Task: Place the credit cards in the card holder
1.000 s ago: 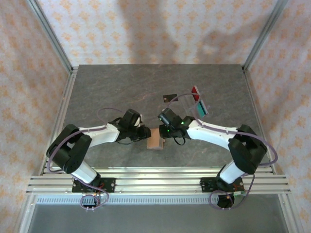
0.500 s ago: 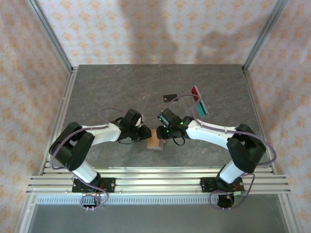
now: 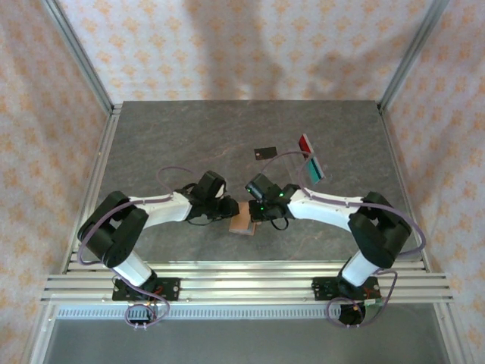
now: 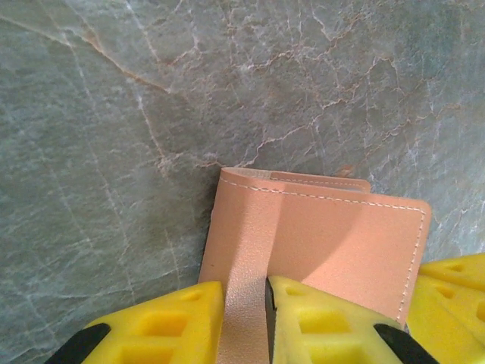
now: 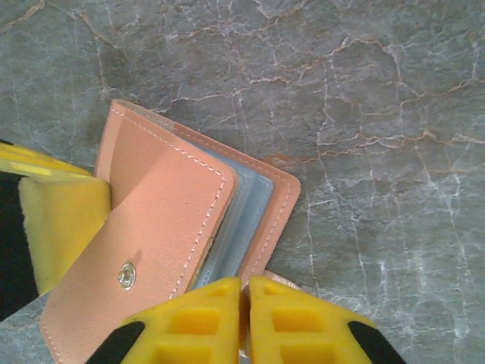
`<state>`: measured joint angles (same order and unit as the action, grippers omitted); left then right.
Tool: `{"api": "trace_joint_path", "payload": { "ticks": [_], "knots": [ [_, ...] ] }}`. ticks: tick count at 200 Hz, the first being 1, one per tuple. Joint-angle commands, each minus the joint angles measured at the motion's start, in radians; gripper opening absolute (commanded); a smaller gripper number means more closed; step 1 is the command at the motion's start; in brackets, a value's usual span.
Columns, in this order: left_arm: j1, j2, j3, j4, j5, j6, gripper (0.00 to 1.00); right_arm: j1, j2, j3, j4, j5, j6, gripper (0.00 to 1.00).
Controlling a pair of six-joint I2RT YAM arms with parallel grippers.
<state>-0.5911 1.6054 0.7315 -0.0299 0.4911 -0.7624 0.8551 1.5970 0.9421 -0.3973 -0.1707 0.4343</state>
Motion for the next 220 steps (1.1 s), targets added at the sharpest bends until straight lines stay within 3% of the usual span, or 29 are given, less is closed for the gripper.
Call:
{"api": "trace_joint_path", "payload": {
  "ticks": [1, 49, 106, 176, 220],
  "knots": [
    [-0.031, 0.024, 0.014, -0.070, -0.045, -0.008, 0.26, 0.005, -0.048, -0.026, -0.032, 0.036, 0.013, 0.04],
    [-0.048, 0.020, 0.002, -0.083, -0.043, -0.028, 0.27, 0.005, -0.106, -0.071, 0.013, 0.024, 0.065, 0.00],
    [-0.086, 0.030, 0.001, -0.084, -0.096, -0.092, 0.27, 0.005, -0.167, -0.158, 0.188, -0.058, 0.196, 0.00],
    [-0.107, 0.020, -0.076, 0.130, -0.023, -0.298, 0.26, 0.005, -0.074, -0.151, 0.300, -0.075, 0.227, 0.00],
    [-0.107, -0.065, -0.122, 0.162, 0.001, -0.329, 0.25, 0.004, 0.021, -0.116, 0.324, -0.082, 0.165, 0.00]
  ]
}}
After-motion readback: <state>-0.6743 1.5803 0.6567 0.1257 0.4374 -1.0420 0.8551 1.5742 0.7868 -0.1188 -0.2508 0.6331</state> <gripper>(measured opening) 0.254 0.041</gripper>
